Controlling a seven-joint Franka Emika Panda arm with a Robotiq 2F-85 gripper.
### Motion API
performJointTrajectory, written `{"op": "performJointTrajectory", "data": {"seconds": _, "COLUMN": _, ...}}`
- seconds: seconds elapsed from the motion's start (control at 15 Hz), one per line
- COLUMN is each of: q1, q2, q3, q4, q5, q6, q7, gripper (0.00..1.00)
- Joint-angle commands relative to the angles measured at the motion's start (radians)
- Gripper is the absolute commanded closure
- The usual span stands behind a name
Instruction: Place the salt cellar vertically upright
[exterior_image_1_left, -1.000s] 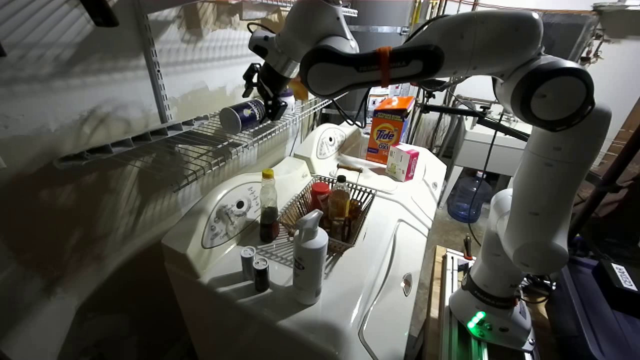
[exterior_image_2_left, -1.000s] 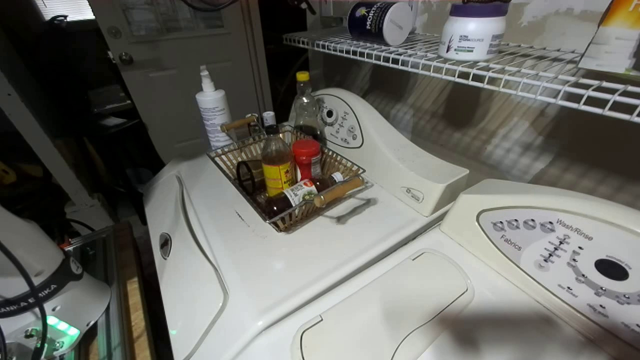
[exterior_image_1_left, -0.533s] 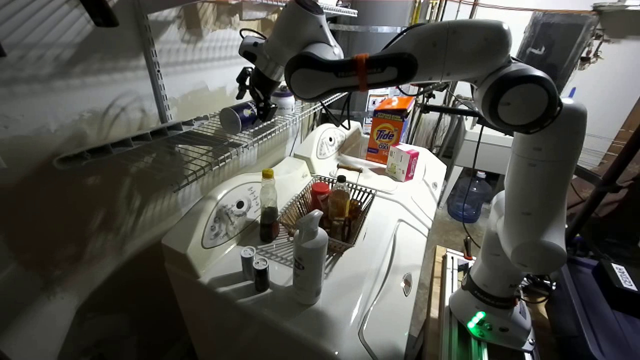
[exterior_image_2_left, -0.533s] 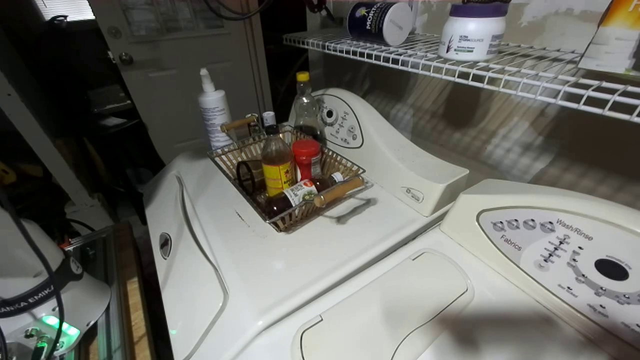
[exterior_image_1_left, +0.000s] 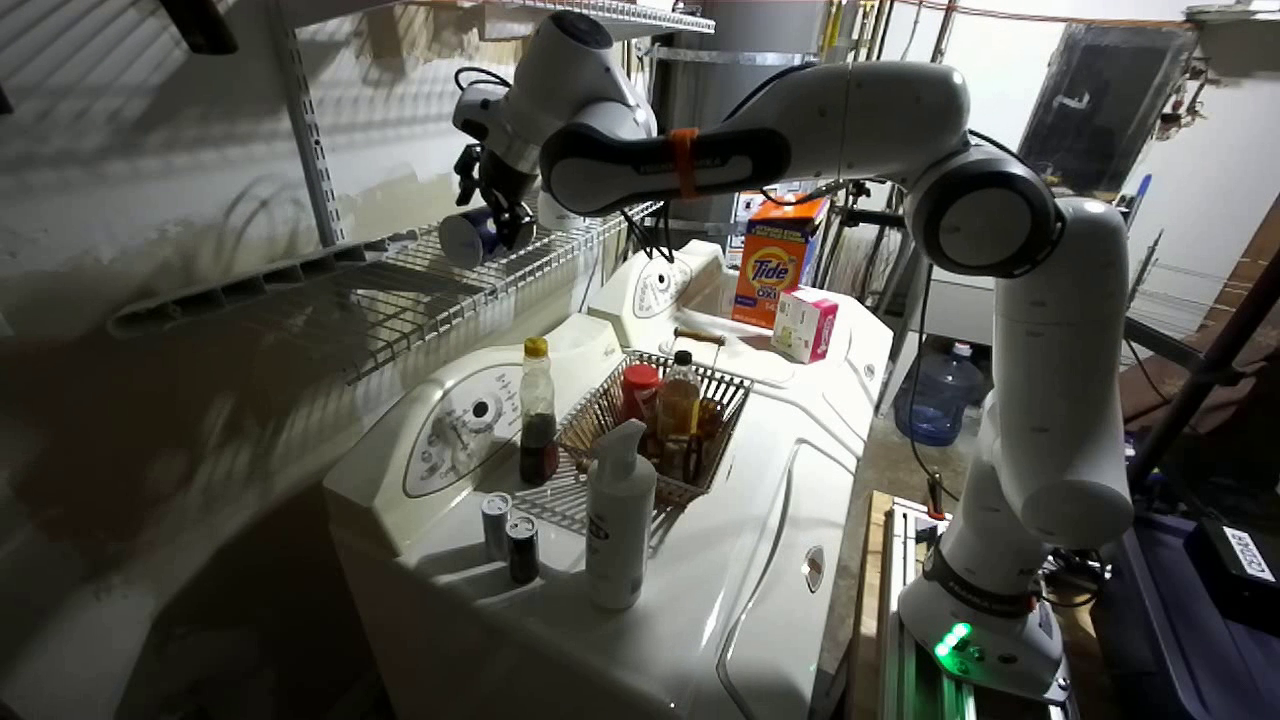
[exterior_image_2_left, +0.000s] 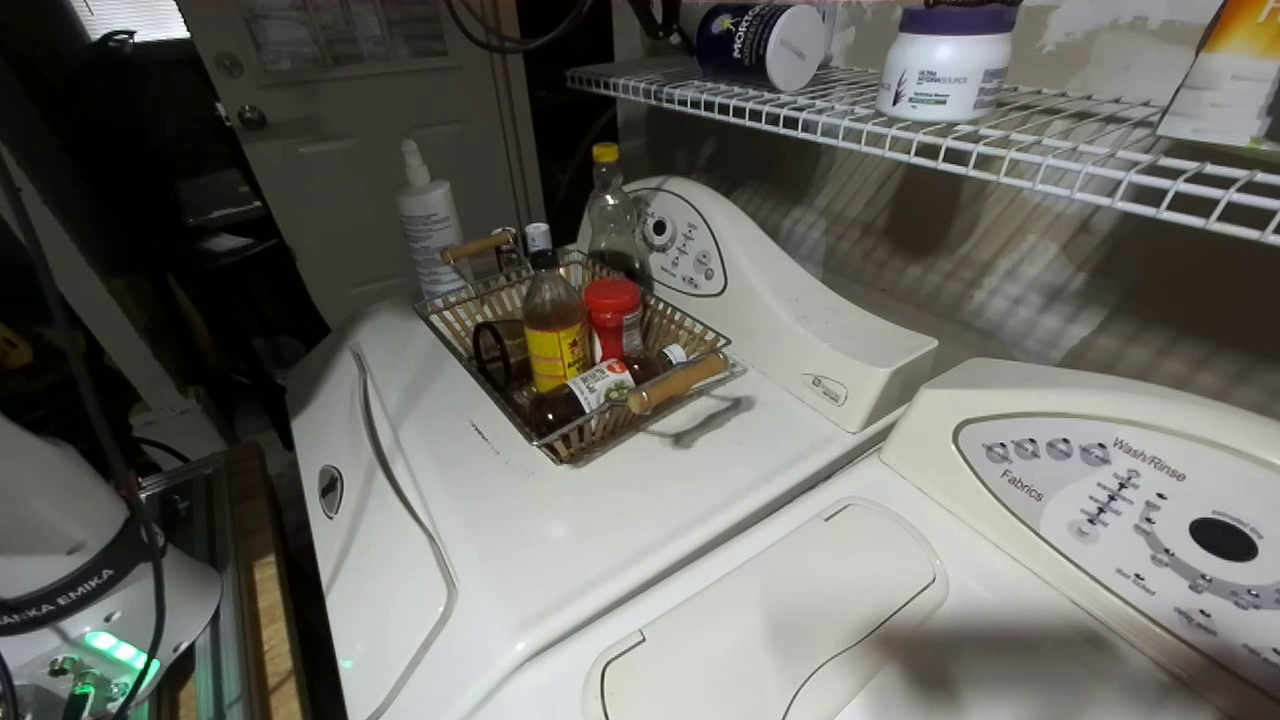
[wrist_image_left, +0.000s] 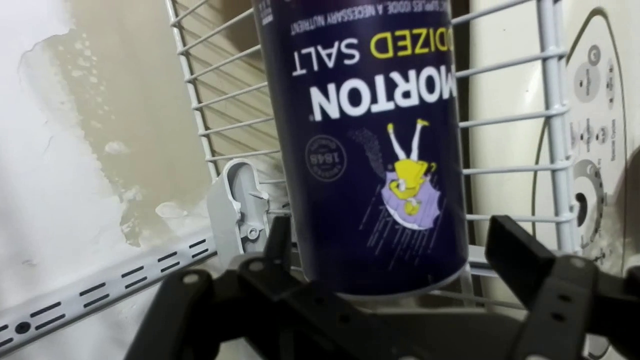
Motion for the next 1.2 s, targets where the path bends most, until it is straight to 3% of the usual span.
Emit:
{"op": "performJointTrajectory", "data": {"seconds": 0.0, "q1": -0.004, "q2": 0.069, "q3": -0.001, "q4": 0.115, "q5": -0.049, "q6": -0.073, "q7": -0.03, "gripper": 0.0}}
{"op": "performJointTrajectory", "data": {"seconds": 0.2, "q1": -0.004, "q2": 0.101, "q3": -0.008, "q4": 0.163, "q5": -0.066, "q6": -0.129, "q7": -0.041, "gripper": 0.0}}
{"op": "performJointTrajectory", "data": {"seconds": 0.27, "q1": -0.006, "q2": 0.11, "q3": -0.008, "q4": 0.177, "q5": -0.066, "q6": -0.146, "q7": -0.048, "gripper": 0.25}}
{"op": "performJointTrajectory", "data": {"seconds": 0.33, "q1": -0.007, "q2": 0.12, "q3": -0.01, "q4": 0.189, "q5": -0.066, "q6": -0.16, "q7": -0.053, "gripper": 0.26}}
{"op": "performJointTrajectory", "data": {"seconds": 0.47, "q1": -0.007, "q2": 0.137, "q3": -0.01, "q4": 0.22, "q5": -0.063, "q6": -0.169, "q7": -0.064, "gripper": 0.39}}
{"op": "performJointTrajectory", "data": {"seconds": 0.73, "q1": -0.006, "q2": 0.155, "q3": -0.017, "q4": 0.248, "q5": -0.052, "q6": -0.187, "q7": -0.066, "gripper": 0.45}}
{"op": "performJointTrajectory", "data": {"seconds": 0.8, "q1": -0.006, "q2": 0.157, "q3": -0.018, "q4": 0.252, "q5": -0.051, "q6": -0.19, "q7": -0.062, "gripper": 0.45}}
{"op": "performJointTrajectory", "data": {"seconds": 0.87, "q1": -0.006, "q2": 0.16, "q3": -0.017, "q4": 0.257, "q5": -0.049, "q6": -0.195, "q7": -0.063, "gripper": 0.05}}
{"op": "performJointTrajectory", "data": {"seconds": 1.13, "q1": -0.007, "q2": 0.178, "q3": -0.023, "q4": 0.269, "q5": -0.051, "q6": -0.196, "q7": -0.063, "gripper": 0.0}}
